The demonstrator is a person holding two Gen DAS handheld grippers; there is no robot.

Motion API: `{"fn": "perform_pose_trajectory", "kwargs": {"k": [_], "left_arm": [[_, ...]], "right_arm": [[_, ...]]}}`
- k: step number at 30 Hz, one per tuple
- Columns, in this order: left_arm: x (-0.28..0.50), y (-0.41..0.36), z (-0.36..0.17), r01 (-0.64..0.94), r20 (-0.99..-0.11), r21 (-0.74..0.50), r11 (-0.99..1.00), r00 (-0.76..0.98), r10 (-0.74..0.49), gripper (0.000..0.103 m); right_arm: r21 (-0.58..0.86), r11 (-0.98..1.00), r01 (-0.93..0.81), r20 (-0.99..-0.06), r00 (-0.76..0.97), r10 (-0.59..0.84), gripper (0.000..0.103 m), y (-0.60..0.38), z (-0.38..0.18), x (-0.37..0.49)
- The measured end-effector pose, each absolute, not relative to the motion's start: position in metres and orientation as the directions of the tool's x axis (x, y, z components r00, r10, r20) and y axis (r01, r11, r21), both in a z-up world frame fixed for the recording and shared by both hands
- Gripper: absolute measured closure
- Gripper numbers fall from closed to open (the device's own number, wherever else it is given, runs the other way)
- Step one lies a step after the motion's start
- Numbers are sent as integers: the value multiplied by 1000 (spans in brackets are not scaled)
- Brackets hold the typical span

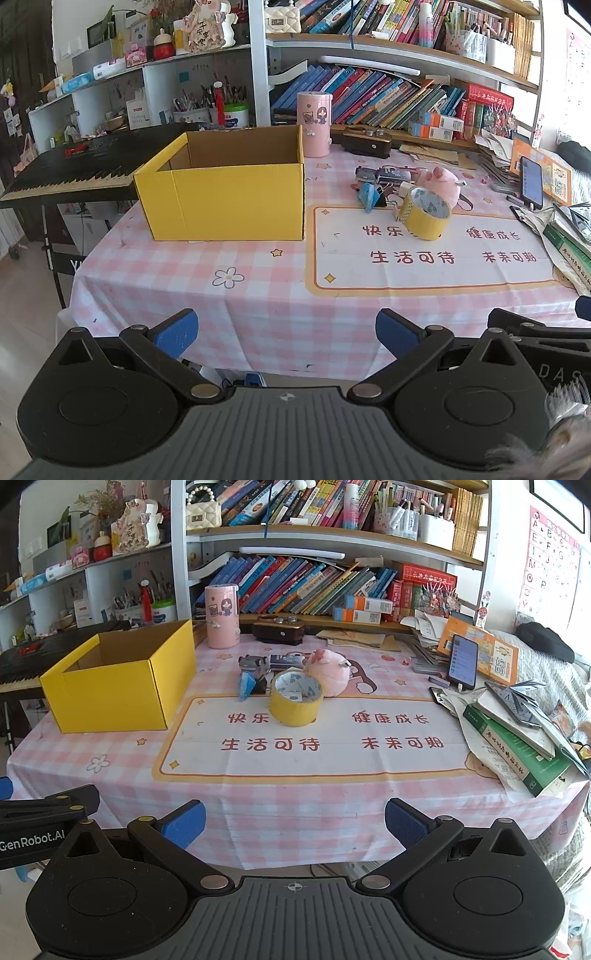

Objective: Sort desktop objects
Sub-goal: 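Move both tools toward the tape roll and plush pig on the table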

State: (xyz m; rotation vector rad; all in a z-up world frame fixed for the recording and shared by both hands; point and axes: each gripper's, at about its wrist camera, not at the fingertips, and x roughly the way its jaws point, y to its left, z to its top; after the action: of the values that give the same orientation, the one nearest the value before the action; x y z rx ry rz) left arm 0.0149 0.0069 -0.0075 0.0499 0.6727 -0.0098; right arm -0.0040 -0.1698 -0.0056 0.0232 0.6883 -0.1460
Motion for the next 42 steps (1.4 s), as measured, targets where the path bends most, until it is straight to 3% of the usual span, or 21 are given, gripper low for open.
{"fn": "perform_pose_trajectory", "kwargs": {"k": [42], "left_arm": [[45,-2,-13,54,-652,32,998,758,-21,0]], "right_arm": [[-29,986,163,-647,749,-142,0,-175,-12,18]]}}
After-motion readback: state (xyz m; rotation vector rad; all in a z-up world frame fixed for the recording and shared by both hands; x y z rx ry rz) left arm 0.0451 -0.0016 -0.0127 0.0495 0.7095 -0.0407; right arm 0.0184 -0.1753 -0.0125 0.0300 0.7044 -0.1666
